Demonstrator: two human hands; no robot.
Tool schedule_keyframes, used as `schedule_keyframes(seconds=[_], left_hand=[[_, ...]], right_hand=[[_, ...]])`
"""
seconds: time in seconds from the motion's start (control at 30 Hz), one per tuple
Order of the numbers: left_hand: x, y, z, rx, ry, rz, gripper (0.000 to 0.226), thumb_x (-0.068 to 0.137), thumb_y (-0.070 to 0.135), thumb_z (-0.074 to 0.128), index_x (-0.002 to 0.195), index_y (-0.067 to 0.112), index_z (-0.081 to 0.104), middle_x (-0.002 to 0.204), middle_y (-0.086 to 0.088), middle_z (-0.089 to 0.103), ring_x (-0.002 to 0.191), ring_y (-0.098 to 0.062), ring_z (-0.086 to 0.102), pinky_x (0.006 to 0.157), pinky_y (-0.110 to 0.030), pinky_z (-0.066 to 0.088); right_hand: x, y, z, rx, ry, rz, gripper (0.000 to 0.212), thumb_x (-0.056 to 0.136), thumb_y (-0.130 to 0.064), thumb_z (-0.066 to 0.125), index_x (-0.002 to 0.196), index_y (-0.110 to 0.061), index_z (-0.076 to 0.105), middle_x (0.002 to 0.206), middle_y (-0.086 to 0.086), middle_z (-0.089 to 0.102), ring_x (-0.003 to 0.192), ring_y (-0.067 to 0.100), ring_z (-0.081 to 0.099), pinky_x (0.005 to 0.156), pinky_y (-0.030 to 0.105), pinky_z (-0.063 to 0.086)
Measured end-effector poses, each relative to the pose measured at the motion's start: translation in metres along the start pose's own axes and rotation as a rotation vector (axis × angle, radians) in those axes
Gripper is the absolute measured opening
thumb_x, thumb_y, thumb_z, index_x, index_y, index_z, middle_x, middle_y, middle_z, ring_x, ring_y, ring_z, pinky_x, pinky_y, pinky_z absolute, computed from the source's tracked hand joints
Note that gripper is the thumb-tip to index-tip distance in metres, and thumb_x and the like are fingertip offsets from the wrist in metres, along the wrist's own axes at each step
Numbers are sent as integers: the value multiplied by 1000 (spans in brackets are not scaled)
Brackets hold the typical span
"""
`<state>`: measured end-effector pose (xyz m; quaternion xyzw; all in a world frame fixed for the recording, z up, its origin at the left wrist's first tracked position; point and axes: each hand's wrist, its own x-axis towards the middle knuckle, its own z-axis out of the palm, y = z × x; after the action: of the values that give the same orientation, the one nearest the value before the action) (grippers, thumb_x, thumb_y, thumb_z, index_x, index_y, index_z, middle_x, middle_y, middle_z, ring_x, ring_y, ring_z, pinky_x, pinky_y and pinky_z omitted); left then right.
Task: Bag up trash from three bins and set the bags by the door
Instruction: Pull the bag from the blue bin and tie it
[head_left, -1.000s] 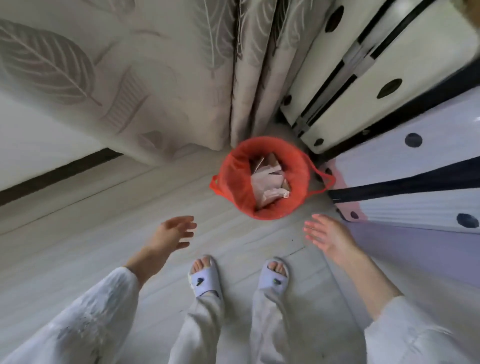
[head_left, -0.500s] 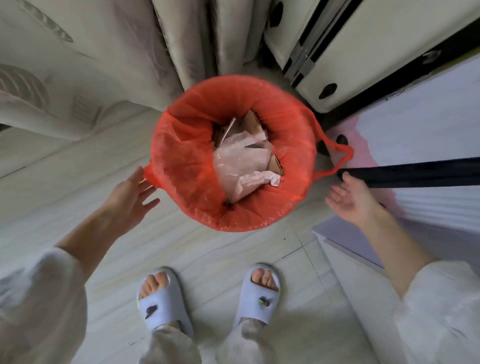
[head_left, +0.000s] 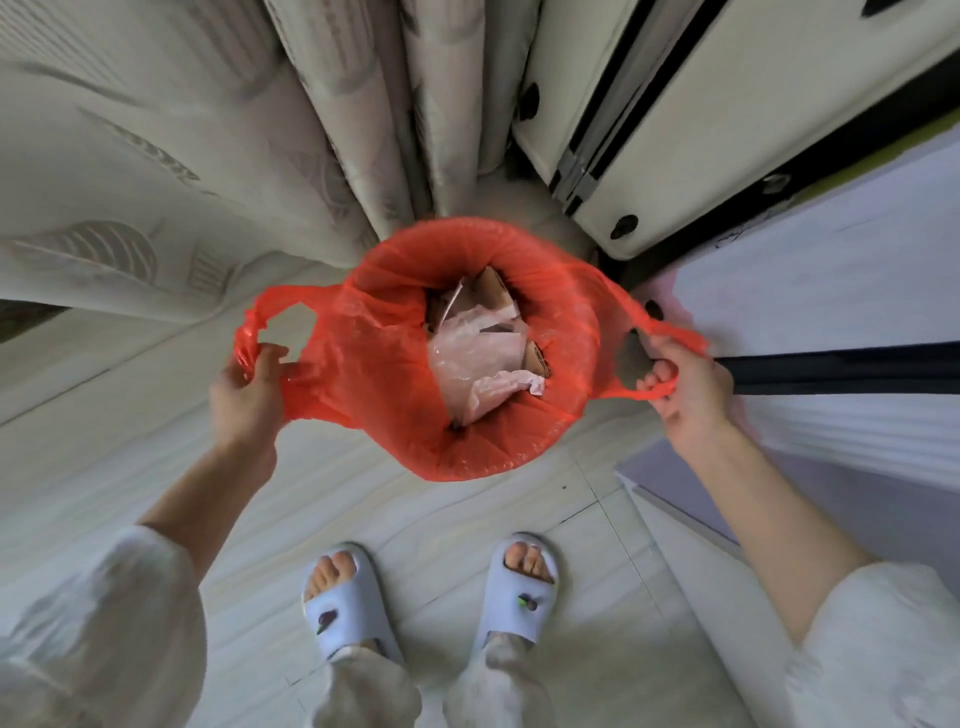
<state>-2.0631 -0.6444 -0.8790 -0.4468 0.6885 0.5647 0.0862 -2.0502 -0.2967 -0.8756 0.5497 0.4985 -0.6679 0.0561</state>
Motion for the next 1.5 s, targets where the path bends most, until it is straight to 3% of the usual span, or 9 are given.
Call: schedule_keyframes(seconds=[0.23,0.53,0.67,0.8,0.93,1.03,1.17,1.37,1.5], left_hand=[[-66,51,-16,-11,-264,-38,17,88,5,50,75,12,59,70,-6,54,68,-14,52,74,-26,46],[-97,130,2,-146,-566,-104,23,88,4,43,69,16,46,43,8,42,45,-7,45,63,-24,34],[-116,147,0,-93,-636,-76,22,89,8,48,69,17,51,62,-1,42,56,-12,48,58,-19,45],[-128,168,-12,-171,-678,-51,17,89,10,49,76,18,56,73,0,56,72,-12,55,76,-24,43],[-133,196,-20,-251,-701,-39,15,91,8,46,84,16,57,81,-2,59,76,-12,59,78,-22,46],[-143,211,-23,-237,-699,-23,15,91,9,46,86,15,57,83,-3,60,79,-14,61,80,-24,47],[-173,223,-38,-141,-711,2,14,91,11,47,85,13,59,81,-3,60,75,-13,61,84,-28,45],[-228,251,-71,-100,-655,75,18,91,8,48,81,13,62,74,1,65,76,-15,57,76,-26,44],[-274,262,-103,-3,-786,168,20,92,8,45,81,14,61,81,-4,59,83,-19,51,78,-30,39]], right_hand=[[-92,-34,10,-352,-257,-48,11,88,-8,57,77,-12,56,39,-7,37,39,12,36,52,26,32],[-161,-92,50,-319,-545,-76,21,96,-7,42,90,-15,61,64,4,46,47,10,45,51,21,36],[-173,-99,65,-262,-510,-5,24,97,-9,40,88,-19,60,74,3,54,67,13,54,68,22,44],[-176,-120,72,-158,-459,15,26,99,-14,35,88,-23,57,85,0,60,81,11,59,84,27,42],[-187,-156,77,-90,-413,-51,27,100,-15,34,85,-22,56,85,-1,58,82,11,59,88,29,41],[-207,-170,75,-155,-431,-88,24,99,-15,37,91,-19,59,82,-1,59,79,12,58,82,29,45],[-247,-173,71,-315,-458,-76,28,98,-15,41,120,-7,56,78,1,58,70,14,54,73,27,44],[-328,-188,51,-278,-459,-81,29,94,-15,49,119,-3,57,75,5,57,68,17,54,70,29,46],[-385,-181,21,-341,-454,-200,28,94,-14,49,118,-3,59,76,6,59,66,18,57,67,26,48]])
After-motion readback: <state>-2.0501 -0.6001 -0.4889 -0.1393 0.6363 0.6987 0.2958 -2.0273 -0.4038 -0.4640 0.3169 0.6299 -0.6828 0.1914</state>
